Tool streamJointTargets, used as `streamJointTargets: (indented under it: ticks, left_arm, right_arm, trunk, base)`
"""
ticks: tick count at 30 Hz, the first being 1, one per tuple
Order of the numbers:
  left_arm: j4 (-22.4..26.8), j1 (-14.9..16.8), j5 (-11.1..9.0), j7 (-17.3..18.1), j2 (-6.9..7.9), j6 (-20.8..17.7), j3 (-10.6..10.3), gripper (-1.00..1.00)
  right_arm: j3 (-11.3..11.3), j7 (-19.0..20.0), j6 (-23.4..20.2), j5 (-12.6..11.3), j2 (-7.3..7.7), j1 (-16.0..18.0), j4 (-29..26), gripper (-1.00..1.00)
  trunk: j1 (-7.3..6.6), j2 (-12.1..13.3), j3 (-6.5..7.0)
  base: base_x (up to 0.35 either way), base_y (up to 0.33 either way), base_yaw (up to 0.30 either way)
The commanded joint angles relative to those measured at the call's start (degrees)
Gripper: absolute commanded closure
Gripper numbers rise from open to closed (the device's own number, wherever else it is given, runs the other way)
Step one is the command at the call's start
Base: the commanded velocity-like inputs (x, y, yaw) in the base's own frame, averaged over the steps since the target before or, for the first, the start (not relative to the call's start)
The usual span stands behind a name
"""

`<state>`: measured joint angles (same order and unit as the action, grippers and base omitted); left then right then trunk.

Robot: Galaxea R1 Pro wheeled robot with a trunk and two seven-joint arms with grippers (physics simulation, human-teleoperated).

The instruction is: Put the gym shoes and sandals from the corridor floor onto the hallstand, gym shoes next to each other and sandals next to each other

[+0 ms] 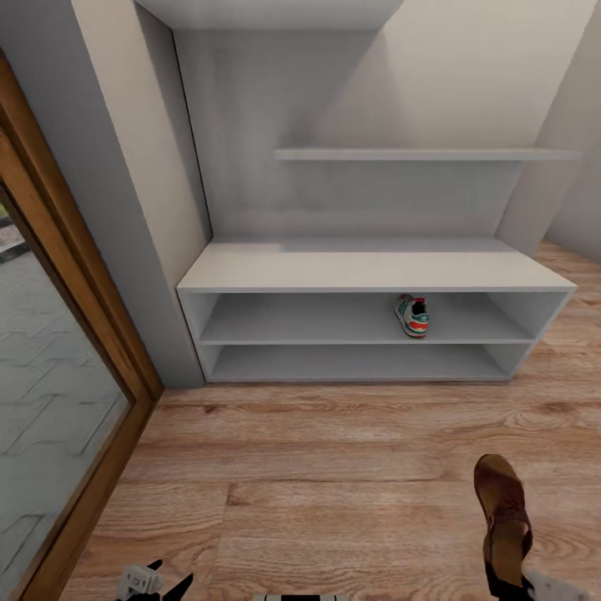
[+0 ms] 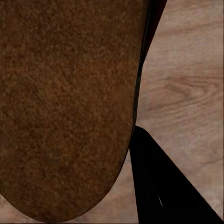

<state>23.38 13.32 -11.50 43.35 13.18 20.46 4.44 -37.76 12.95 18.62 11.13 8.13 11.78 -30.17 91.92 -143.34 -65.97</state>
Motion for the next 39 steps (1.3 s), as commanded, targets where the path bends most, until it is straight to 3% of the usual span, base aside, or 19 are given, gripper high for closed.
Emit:
streamJointTargets:
  ticks: [1,2,3,6,9,11,14,18,24,26,27,30,33,39]
  left_arm:
    - [-0.05,0.01,-0.31,0.42,-0.11,-0.07,0.14,-1.00]
    - [-0.04,0.00,-0.31,0.42,-0.21,-0.07,0.14,-1.00]
    - [-0.06,0.01,-0.30,0.42,-0.36,-0.05,0.12,-1.00]
    - [-0.07,0.02,-0.24,0.42,-0.47,0.03,0.08,-1.00]
    - [-0.23,-0.01,0.33,0.42,-0.51,0.08,0.06,-1.00]
    - [-0.39,-0.02,0.67,0.42,-0.51,0.11,0.05,-1.00]
    - [-0.99,-0.04,1.31,0.42,-0.52,0.23,0.05,-1.00]
    - [-1.25,-0.05,1.54,0.48,-0.53,0.27,0.05,-1.00]
    - [-1.43,-0.05,1.65,0.50,-0.53,0.28,0.05,-1.00]
    - [-1.42,-0.05,1.68,0.50,-0.53,0.28,0.05,-1.00]
    - [-1.45,-0.05,1.73,0.51,-0.53,0.28,0.05,-1.00]
    - [-1.46,-0.05,1.74,0.51,-0.60,0.28,0.05,-1.00]
    - [-1.49,-0.05,2.00,0.49,-0.69,0.28,0.05,-1.00]
    - [-1.48,-0.05,3.46,0.42,-1.37,0.21,-0.03,-1.00]
  right_arm:
    - [1.42,0.18,0.01,0.12,-0.94,0.06,-0.76,1.00]
    - [3.27,-0.04,-0.09,0.19,-1.76,0.07,-1.50,1.00]
    - [6.79,-0.81,-0.52,0.32,-3.39,0.07,-2.97,1.00]
    - [11.46,-3.14,-2.20,0.40,-5.74,0.08,-5.23,1.00]
    - [18.50,-9.53,-9.27,0.42,-9.95,0.19,-9.24,1.00]
    - [21.48,-12.50,-13.02,0.37,-11.74,0.31,-10.68,1.00]
    - [29.13,-19.62,-21.63,0.28,-15.70,1.15,-13.90,1.00]
    - [35.13,-25.17,-26.88,0.09,-18.13,2.91,-16.04,1.00]
    - [38.97,-29.31,-33.25,-0.12,-18.13,8.26,-16.66,1.00]
    - [39.15,-30.75,-36.10,-0.13,-18.13,10.16,-16.64,1.00]
    - [39.29,-35.00,-39.55,-0.20,-18.13,13.49,-16.62,1.00]
    - [39.33,-37.36,-40.82,-0.22,-18.13,17.00,-16.59,1.00]
    - [39.36,-37.83,-43.23,-0.69,-18.13,19.56,-16.79,1.00]
    - [39.33,-37.74,-44.60,-1.99,-18.13,20.32,-17.22,1.00]
  trunk:
    - [-0.01,-0.02,-0.05]
    - [-0.01,-0.02,-0.05]
    - [-0.01,-0.02,-0.05]
    - [-0.01,-0.02,-0.05]
    - [-0.01,-0.02,-0.05]
    - [-0.01,-0.02,-0.05]
    - [-0.01,-0.02,-0.05]
    - [-0.01,-0.02,-0.05]
    - [-0.01,-0.02,-0.05]
    - [-0.01,-0.02,-0.05]
    - [-0.01,-0.02,-0.05]
    - [-0.01,-0.02,-0.05]
    - [-0.01,-0.02,-0.05]
    - [-0.01,-0.02,-0.05]
  base:
    - [0.000,0.000,0.000]
    - [0.000,0.000,0.000]
    - [0.000,0.000,0.000]
    - [0.000,0.000,0.000]
    - [0.000,0.000,0.000]
    - [0.000,0.000,0.000]
    - [0.000,0.000,0.000]
    - [0.000,0.000,0.000]
    - [0.000,0.000,0.000]
    - [0.000,0.000,0.000]
    - [0.000,0.000,0.000]
    - [0.000,0.000,0.000]
    - [0.000,0.000,0.000]
    - [0.000,0.000,0.000]
